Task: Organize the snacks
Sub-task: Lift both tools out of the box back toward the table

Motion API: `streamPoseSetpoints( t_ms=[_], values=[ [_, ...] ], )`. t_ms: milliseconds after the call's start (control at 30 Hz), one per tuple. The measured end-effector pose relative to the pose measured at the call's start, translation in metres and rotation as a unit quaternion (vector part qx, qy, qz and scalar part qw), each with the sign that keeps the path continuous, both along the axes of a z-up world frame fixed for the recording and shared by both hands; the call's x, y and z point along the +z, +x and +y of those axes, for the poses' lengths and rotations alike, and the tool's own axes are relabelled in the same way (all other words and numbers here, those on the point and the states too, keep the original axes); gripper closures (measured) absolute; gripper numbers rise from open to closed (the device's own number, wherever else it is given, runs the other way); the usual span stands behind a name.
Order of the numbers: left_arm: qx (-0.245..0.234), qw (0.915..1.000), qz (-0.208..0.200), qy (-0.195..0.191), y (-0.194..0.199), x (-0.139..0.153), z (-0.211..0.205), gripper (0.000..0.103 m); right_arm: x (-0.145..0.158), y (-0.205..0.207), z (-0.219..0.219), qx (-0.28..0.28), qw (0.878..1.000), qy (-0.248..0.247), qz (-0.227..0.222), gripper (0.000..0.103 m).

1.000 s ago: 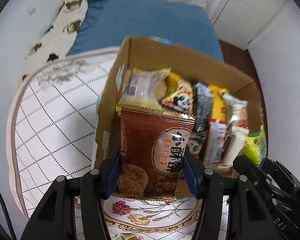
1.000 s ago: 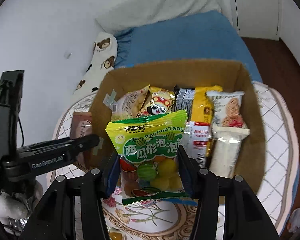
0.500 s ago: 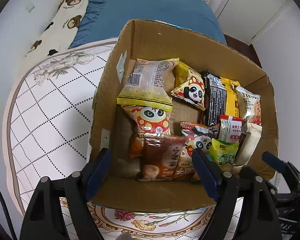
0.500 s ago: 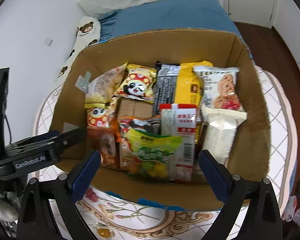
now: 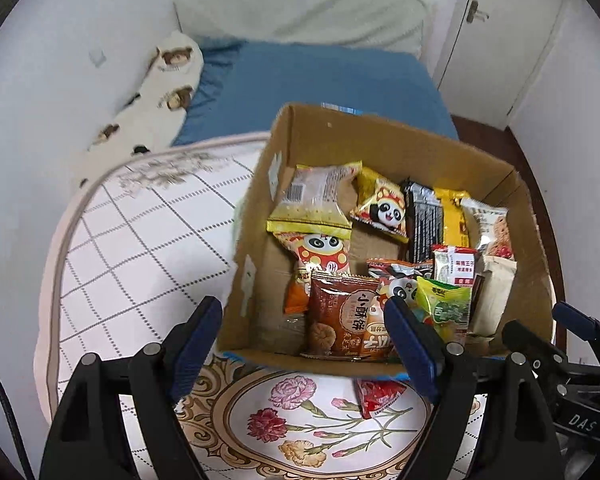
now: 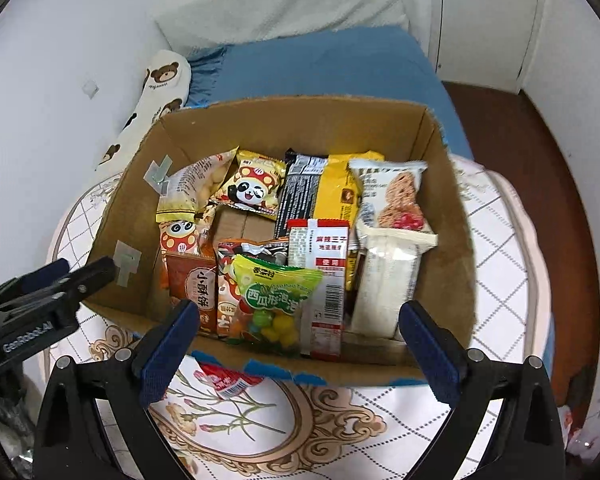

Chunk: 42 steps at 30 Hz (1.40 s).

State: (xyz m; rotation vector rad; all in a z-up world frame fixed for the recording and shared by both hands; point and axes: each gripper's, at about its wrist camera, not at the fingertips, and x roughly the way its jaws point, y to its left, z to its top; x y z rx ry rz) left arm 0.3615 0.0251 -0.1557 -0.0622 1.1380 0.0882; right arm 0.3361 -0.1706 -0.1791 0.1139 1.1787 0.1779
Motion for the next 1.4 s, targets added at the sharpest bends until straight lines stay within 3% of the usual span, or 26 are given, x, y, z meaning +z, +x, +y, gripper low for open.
streamPoseSetpoints(
  t_ms=[500, 767, 867, 1000, 1033, 1067, 1100, 1267, 1400],
  values=[
    [-0.017, 0.9950, -0.099, -0.002, -0.075, 0.075, -0.014, 0.020, 0.084, -0.076, -0.020, -0.029, 0.994, -0.013, -0.105, 0.001],
    [-0.024, 0.9929, -0.116, -0.003, -0.101, 0.092, -0.021, 0.020, 0.110, -0.111, -0.025, -0.029, 0.992, 0.005, -0.123, 0.001],
    [-0.019, 0.9957, -0.090, 0.000, -0.108, 0.076, -0.015, 0.020, 0.092, -0.115, -0.024, -0.021, 0.995, 0.026, -0.092, 0.001],
    [-0.008, 0.9994, -0.028, 0.018, -0.121, 0.029, -0.003, 0.020, 0.048, -0.116, -0.020, -0.006, 0.998, 0.056, -0.034, 0.004],
    [-0.003, 0.9997, -0.009, 0.022, -0.126, 0.013, 0.001, 0.020, 0.033, -0.115, -0.018, -0.001, 0.998, 0.061, -0.012, 0.010],
    [0.001, 0.9997, 0.008, 0.022, -0.130, 0.000, 0.004, 0.020, 0.019, -0.114, -0.014, 0.008, 0.997, 0.070, 0.007, 0.030],
    [0.006, 0.9994, 0.026, 0.022, -0.134, -0.013, 0.007, 0.020, 0.005, -0.112, -0.010, 0.017, 0.997, 0.077, 0.025, 0.044],
    [0.035, 0.9931, 0.112, 0.003, -0.150, -0.073, 0.022, 0.020, -0.048, -0.100, 0.014, 0.048, 0.992, 0.095, 0.064, 0.044],
    [0.045, 0.9848, 0.167, -0.010, -0.163, -0.111, 0.027, 0.020, -0.079, -0.079, 0.038, 0.068, 0.991, 0.091, 0.075, 0.029]
  ],
)
